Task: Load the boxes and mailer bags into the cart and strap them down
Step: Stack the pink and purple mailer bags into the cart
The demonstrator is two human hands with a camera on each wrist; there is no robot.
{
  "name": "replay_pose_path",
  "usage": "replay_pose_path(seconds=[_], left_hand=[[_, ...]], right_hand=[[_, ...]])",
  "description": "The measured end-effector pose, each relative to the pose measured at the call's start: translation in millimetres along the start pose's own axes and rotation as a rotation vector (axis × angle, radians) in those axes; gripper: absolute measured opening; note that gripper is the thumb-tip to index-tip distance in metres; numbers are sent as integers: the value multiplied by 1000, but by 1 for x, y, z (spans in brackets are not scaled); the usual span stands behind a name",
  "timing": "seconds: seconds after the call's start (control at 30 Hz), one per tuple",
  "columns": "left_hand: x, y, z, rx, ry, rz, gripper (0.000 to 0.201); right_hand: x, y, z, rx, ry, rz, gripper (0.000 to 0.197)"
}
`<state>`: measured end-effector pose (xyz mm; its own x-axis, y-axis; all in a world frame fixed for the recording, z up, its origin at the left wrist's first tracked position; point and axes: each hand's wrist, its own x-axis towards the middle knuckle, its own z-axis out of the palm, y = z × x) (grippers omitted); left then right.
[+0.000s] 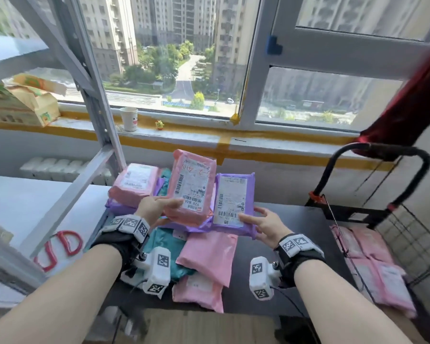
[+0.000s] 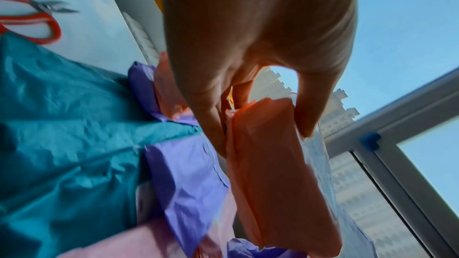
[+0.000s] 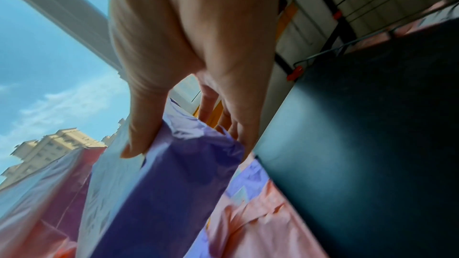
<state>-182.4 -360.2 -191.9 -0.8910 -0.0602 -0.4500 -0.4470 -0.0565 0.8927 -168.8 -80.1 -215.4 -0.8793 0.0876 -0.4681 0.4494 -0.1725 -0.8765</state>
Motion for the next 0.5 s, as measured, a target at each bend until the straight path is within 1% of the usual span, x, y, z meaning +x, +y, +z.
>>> replay_pose_path(seconds=[0.03,0.13,0.2,0.3,0.33,0.4,0.43,0.5], left_hand=[[-3,-1,15,19,-32,-5,21],[-11,-2,64,84,-109,-10,14],[-15,-3,99,129,-145,-10,9],[-24,-8,158,163,-196,-1,18],[-28,-11,179,170,-216,0,20],[-36,-18,223,203,-265,-6,20],[-41,-22,247,216,-295,-7,20],[-49,-29,288,225,-338,-11,23]], right_hand=[[-10,-1,-15,21,19,-11,61],[-38,-5,-64,90,85,-32,58],[-53,-5,-98,125,129,-47,51],[-74,1,-154,128,203,-72,44],[-80,3,-175,148,219,-78,39],[-91,7,-217,151,239,-85,22],[-97,9,-240,154,251,-83,17],[-102,12,-282,165,266,-86,16]])
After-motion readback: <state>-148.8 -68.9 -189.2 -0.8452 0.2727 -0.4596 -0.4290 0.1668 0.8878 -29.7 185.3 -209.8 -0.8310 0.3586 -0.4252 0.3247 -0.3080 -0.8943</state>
